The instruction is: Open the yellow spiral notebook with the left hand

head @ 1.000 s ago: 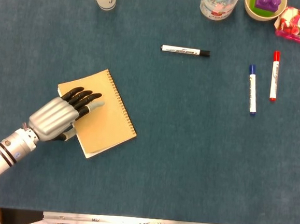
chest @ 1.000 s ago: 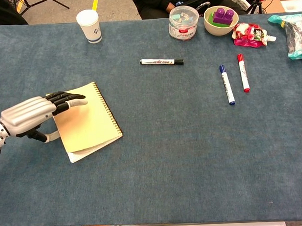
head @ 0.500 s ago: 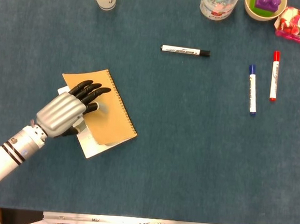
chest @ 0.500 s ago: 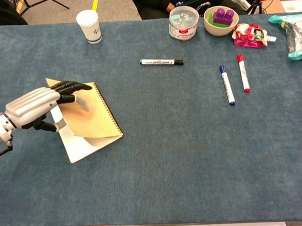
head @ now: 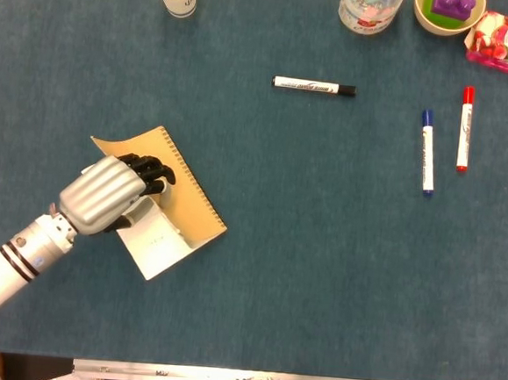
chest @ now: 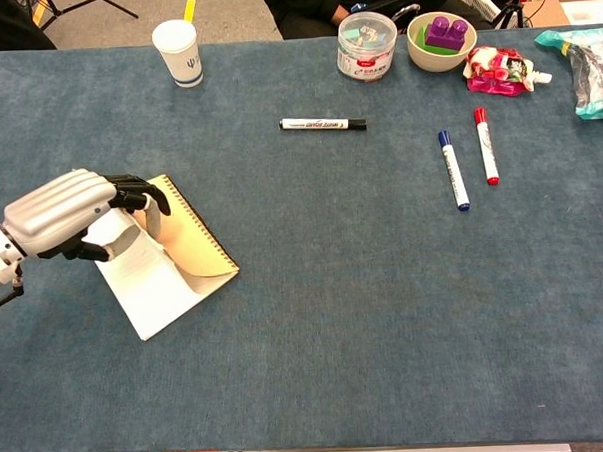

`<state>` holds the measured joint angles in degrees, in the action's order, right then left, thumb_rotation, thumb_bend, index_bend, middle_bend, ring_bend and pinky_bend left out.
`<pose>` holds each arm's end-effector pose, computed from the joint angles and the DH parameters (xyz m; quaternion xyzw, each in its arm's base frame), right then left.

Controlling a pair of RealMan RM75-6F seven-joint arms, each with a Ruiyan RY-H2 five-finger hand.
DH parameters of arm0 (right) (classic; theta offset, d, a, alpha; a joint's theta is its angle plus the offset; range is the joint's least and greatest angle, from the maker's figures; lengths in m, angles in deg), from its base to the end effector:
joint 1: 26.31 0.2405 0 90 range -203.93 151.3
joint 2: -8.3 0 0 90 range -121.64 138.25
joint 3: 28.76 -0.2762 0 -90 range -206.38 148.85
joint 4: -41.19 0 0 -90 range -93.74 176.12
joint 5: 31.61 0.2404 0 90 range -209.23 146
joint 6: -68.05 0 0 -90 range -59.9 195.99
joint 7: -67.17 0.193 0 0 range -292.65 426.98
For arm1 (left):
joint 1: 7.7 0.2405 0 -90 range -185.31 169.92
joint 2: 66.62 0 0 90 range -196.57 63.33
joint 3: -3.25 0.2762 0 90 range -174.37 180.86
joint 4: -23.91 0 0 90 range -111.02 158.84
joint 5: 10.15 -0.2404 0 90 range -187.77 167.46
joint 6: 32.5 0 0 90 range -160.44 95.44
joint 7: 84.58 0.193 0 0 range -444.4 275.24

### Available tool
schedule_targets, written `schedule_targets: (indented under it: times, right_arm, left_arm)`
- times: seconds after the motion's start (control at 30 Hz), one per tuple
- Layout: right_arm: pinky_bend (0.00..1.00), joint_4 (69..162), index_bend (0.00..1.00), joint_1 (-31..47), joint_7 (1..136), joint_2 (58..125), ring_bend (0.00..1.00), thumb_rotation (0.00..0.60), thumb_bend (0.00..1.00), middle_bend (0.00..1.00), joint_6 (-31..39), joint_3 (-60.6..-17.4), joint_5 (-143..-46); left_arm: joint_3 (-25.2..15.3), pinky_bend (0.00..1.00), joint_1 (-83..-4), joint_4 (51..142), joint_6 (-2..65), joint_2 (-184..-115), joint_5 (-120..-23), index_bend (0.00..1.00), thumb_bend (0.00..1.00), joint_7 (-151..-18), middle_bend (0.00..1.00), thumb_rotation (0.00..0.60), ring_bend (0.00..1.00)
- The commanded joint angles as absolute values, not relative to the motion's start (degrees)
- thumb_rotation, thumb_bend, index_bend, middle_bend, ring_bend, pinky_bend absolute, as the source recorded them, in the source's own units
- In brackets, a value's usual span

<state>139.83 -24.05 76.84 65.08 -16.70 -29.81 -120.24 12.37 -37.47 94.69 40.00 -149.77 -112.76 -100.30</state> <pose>-0.3326 -0.2101 0.1620 0.5744 -0.4461 0.4153 0.5464 -0.2583 0.2982 -0.0369 -0.7965 -0.3428 -0.4109 0.2817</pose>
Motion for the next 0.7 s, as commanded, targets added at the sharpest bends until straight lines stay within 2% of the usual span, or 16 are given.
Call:
schedule_targets:
  times: [0.03, 0.23, 0.43, 0.7]
  right_arm:
    - [0.29, 139.8, 0.36, -24.1, 76.8, 65.0, 0.22, 0.600, 0.39, 0.32, -16.7, -29.8, -120.3]
    - [0.29, 139.5, 0.36, -24.2, 77.0, 65.3, 0.22, 0.600, 0.39, 0.32, -16.8, -29.7, -120.4]
    - [0.29, 138.8, 0.36, -24.5, 77.7, 65.9, 0.22, 0.600, 0.39, 0.32, -17.1, -29.5, -120.5]
    - [0.29, 137.4, 0.36, -25.0, 79.3, 66.0, 0.22, 0.600, 0.39, 0.32, -17.5, -29.4, -120.2]
  left_arm:
    - [13.6, 0.42, -37.7, 95.0, 40.3, -147.1, -114.2, 0.67, 0.55, -98.8, 0.34, 0.600, 0.28]
    - [16.2, 0.42, -39.6, 98.9, 39.7, -139.1, -118.0, 0.65, 0.55, -96.3, 0.32, 0.600, 0.28]
    - [15.6, 0.40, -43.4, 105.7, 37.6, -133.8, -121.0, 0.63, 0.55, -92.0, 0.31, 0.600, 0.27]
    - [13.2, 0.37, -50.0, 116.5, 26.6, -133.0, -121.9, 0.61, 0.55, -83.4, 0.30, 0.600, 0.27]
